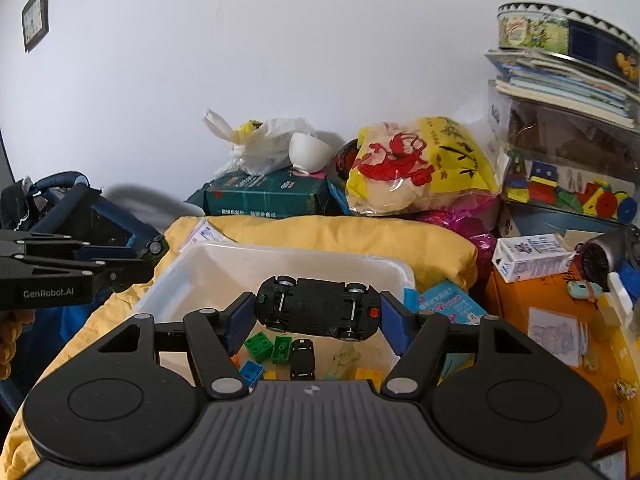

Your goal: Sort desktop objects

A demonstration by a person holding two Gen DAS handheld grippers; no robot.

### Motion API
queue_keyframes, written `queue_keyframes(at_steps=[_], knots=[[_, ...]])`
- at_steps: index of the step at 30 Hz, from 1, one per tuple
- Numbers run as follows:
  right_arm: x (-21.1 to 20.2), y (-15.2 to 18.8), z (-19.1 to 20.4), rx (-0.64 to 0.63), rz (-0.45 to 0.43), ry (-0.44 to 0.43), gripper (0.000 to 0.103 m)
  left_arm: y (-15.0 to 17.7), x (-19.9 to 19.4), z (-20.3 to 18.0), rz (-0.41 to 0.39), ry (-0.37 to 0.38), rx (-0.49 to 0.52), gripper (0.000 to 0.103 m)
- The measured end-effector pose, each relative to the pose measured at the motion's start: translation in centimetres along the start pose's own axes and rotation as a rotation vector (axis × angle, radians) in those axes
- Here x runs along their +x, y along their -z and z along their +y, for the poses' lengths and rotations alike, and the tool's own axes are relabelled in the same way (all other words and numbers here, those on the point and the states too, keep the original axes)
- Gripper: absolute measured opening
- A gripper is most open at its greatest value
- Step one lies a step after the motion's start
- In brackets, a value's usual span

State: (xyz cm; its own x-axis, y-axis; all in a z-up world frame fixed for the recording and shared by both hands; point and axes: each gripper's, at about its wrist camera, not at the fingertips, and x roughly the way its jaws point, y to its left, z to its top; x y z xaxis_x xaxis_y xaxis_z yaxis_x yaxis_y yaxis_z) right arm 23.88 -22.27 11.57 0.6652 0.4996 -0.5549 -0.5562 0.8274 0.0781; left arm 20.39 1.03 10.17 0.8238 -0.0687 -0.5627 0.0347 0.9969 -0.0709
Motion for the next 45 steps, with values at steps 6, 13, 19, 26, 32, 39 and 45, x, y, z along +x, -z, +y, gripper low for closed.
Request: queue_keyframes(at_steps=[6,13,19,26,32,39,45], knots=[[2.8,-0.5,-0.6,-0.001,0.058,0.009,0.069,-0.6,1.8,-0.1,0.039,0.005,0.009,0.037],[3.5,-0.6,-1.1,-0.011,0.057,0.027,0.078,0.1,1.4,0.9,0.035,-0.033,-0.006,0.045],[1.4,1.8,-1.3,0.008,0.041,0.014,0.079,3.6,-1.5,1.6,0.012,-0.034,0.004,0.052],[-2.0,9.3,0.1,-0.021,0.084,0.008,0.081,12.8,-3.4,1.7,0.118,-0.019,-0.018,0.052],[-1.5,14.2,0.2,0.001,0.215,0.023,0.081,18.6,-2.2,0.9,0.241,-0.013,-0.033,0.052],[0.3,14.6,0.7,-0.036,0.258,0.041,0.081,20.3,-0.4,0.3,0.298,0.0,-0.002,0.037],[2.7,15.0,2.0,-0.041,0.27,0.073,0.083,20.6,-0.7,-0.3,0.276,0.011,0.038,0.028]])
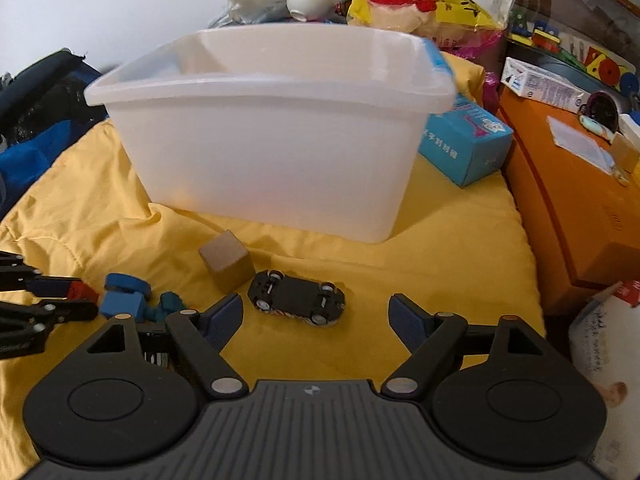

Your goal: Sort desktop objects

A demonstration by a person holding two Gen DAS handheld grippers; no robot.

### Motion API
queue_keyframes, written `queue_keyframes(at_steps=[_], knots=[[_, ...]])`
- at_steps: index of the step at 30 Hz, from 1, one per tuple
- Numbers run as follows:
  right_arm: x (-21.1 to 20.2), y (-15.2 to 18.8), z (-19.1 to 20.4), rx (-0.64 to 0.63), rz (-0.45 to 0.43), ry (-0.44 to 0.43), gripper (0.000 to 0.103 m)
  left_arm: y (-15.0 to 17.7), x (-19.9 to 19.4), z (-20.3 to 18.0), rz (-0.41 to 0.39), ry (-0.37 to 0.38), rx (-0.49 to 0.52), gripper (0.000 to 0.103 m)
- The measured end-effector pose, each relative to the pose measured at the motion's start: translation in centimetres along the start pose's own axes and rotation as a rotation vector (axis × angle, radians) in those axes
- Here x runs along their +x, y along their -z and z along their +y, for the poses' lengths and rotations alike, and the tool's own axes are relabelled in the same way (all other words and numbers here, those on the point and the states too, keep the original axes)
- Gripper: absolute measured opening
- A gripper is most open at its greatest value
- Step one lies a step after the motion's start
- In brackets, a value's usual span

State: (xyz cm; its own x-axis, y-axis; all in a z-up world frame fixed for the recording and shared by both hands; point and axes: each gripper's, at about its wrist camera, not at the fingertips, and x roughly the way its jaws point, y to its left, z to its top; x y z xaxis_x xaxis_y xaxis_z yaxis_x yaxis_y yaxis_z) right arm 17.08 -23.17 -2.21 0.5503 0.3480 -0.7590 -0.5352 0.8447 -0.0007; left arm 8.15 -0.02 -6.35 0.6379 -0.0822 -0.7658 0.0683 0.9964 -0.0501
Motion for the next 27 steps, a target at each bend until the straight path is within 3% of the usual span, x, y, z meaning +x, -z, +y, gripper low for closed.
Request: queue_keyframes(at_steps=[9,12,14,20,27], knots=[[3.5,-0.2,1.3,0.039,0.055,0.027,0.083,-0.4,-1.3,0.3,-0.038,-0.011,-0.036,0.028],[4.4,-0.2,1.0,0.074,0.071,0.036,0.071,-0.6,-1.7,0.4,-0.051,-0.011,-0.045,0.028],[4.4,-0.2,0.7,0.076,0.058,0.023,0.069,-0.8,-1.9,0.5,-0.055,-0.012,-0.052,0.028],[1.5,0.2,-0.1,0.068,-0.006,-0.007,0.069,-2.1,-3.0,1.1,-0.089,-0.021,-0.09,0.028],[-5.2,-0.9,-1.7,0.075,-0.135,-0.043,0.069,-5.9,-5.7,1.8,-0.185,-0.011,-0.119,0.028]])
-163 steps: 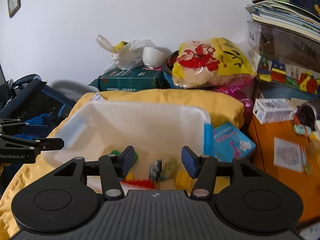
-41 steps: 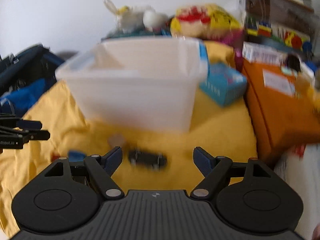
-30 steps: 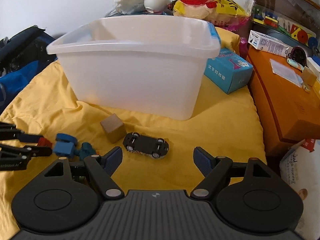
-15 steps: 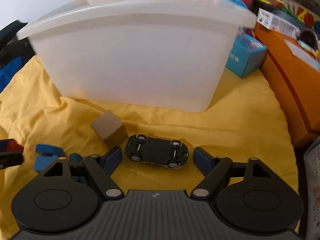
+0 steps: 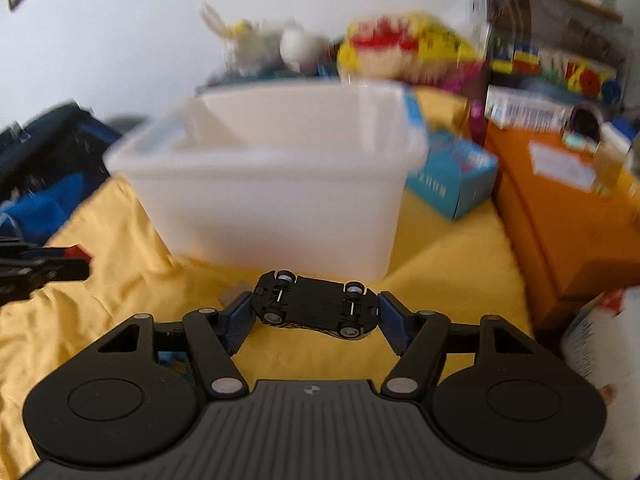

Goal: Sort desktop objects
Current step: 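Carry the red cube and black car over the bin and open both tools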

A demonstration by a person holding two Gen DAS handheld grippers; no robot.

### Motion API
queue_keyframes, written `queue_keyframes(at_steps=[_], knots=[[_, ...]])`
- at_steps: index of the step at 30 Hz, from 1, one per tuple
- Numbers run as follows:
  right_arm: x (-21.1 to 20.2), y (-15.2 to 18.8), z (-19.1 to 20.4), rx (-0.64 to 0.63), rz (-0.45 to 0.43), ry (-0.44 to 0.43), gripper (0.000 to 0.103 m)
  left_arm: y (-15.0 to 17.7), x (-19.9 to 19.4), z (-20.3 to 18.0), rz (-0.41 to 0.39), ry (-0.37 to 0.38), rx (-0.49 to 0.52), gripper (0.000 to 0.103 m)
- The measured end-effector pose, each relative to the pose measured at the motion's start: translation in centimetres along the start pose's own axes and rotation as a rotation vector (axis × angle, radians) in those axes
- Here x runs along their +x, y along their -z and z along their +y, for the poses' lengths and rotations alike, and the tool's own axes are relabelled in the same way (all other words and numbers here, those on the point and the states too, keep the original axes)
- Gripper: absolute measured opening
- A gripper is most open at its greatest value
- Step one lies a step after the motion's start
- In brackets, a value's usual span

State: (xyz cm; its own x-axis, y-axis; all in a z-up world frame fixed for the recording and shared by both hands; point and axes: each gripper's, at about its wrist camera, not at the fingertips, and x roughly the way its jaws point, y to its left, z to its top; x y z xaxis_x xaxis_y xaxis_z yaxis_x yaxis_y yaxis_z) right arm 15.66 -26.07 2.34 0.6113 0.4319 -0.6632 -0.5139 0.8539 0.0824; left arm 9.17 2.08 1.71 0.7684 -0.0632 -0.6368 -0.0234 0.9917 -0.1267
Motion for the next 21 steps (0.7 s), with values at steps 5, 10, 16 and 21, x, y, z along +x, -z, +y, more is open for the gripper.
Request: queue_keyframes(at_steps=[5,10,16,21], knots=[[-2.4,-3.3,-0.1,-0.002,-0.09,-0.019,0.069,-3.6,-0.6,-0.4,-0.049,0.014,0.017,0.028],[-2.5,-6.8,-1.1,-0.013,-0.144,-0.006,0.069,-7.1,-0.1,-0.9,-0.084,0.034,0.026,0.029],[-1.5,-10.5,-1.2,-0.039,-0.167,-0.019,0.069,-10.9,1.6,-1.0,-0.1,0.019,0.037,0.029],[0.5,-12.7,-0.9,-0.063,-0.135,-0.03,0.069,-13.0,3.1,-1.1,-0.092,0.009,0.037,0.029]])
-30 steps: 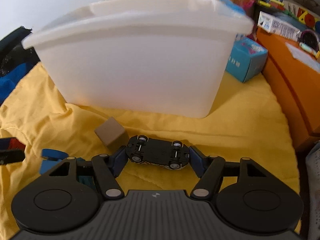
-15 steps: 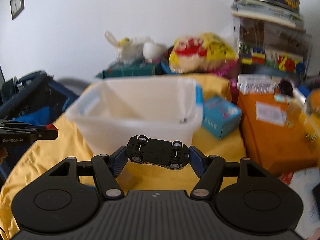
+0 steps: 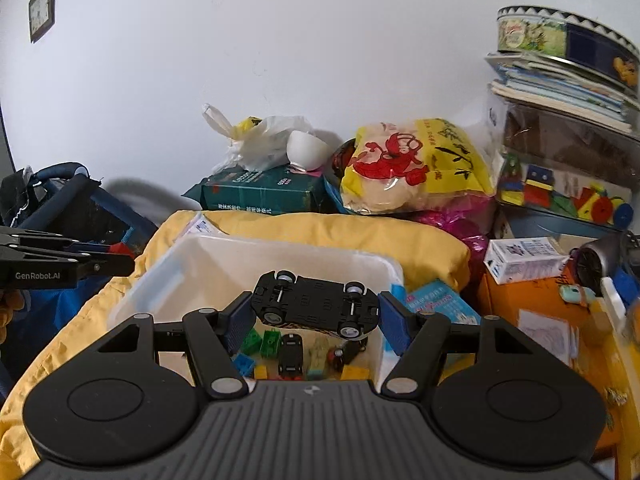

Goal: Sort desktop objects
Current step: 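Carry the red cube and black car over the bin and open both tools, then grasp the blue Duplo arch with the left tool while the right tool grasps the pale green block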

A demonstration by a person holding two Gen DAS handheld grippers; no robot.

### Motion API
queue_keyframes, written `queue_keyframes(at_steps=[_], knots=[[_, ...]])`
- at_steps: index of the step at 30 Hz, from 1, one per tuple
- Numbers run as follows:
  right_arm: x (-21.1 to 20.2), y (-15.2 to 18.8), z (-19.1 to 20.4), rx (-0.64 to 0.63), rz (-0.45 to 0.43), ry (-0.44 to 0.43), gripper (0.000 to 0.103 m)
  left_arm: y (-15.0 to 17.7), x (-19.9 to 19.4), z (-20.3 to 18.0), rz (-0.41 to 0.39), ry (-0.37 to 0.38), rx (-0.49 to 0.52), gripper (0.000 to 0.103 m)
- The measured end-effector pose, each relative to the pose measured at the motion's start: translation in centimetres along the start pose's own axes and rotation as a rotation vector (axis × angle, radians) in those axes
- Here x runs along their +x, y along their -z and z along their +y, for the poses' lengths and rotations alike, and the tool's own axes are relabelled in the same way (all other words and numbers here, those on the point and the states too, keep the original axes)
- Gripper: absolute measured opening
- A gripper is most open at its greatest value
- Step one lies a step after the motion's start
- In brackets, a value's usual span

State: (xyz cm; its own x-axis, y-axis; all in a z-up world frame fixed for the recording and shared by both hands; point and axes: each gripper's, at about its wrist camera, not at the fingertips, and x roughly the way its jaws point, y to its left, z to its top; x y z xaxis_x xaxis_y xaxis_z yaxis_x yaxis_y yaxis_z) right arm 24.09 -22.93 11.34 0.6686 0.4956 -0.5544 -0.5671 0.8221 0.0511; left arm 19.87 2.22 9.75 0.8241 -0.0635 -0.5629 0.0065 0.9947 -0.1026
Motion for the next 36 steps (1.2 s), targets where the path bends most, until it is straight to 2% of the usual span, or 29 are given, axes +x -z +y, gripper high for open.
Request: queue_keyframes(at_steps=[8,9,10,12,13,19,22,26,31,34,36], knots=[[3.4,-1.7,-0.1,0.015,0.05,-0.013,0.069,-2.1,2.1,-0.3,-0.002,-0.016,0.021,0.029],[3.9,-1.7,0.1,0.01,0.061,-0.015,0.069,-2.2,2.3,-0.3,-0.002,-0.024,0.02,0.031],[4.4,-1.7,0.2,0.002,0.075,-0.015,0.07,-2.3,2.6,-0.3,0.003,-0.03,0.019,0.043],[5.2,-1.6,0.3,-0.007,0.107,-0.003,0.078,-2.1,3.1,-0.1,0.021,-0.052,0.008,0.054],[5.5,-1.4,0.2,-0.003,0.108,0.008,0.082,-1.9,3.2,0.1,0.025,-0.053,0.002,0.054],[4.5,-0.2,-0.2,0.013,0.1,-0.004,0.082,0.5,1.9,0.6,0.03,-0.059,0.038,0.054],[2.8,1.1,0.0,0.007,0.084,-0.024,0.082,2.9,0.2,0.6,0.034,-0.037,0.037,0.054],[0.1,5.1,1.8,-0.036,0.101,-0.065,0.081,7.0,-1.6,0.4,0.056,-0.028,0.032,0.054],[-2.0,12.2,5.2,-0.103,0.2,-0.113,0.077,12.5,-3.2,0.1,0.12,-0.028,0.009,0.054],[-2.1,15.8,6.2,-0.082,0.278,-0.132,0.069,15.0,-3.9,0.1,0.148,-0.038,0.009,0.054],[-2.2,17.3,6.9,-0.062,0.311,-0.138,0.071,16.1,-4.3,0.2,0.164,-0.043,-0.007,0.054]])
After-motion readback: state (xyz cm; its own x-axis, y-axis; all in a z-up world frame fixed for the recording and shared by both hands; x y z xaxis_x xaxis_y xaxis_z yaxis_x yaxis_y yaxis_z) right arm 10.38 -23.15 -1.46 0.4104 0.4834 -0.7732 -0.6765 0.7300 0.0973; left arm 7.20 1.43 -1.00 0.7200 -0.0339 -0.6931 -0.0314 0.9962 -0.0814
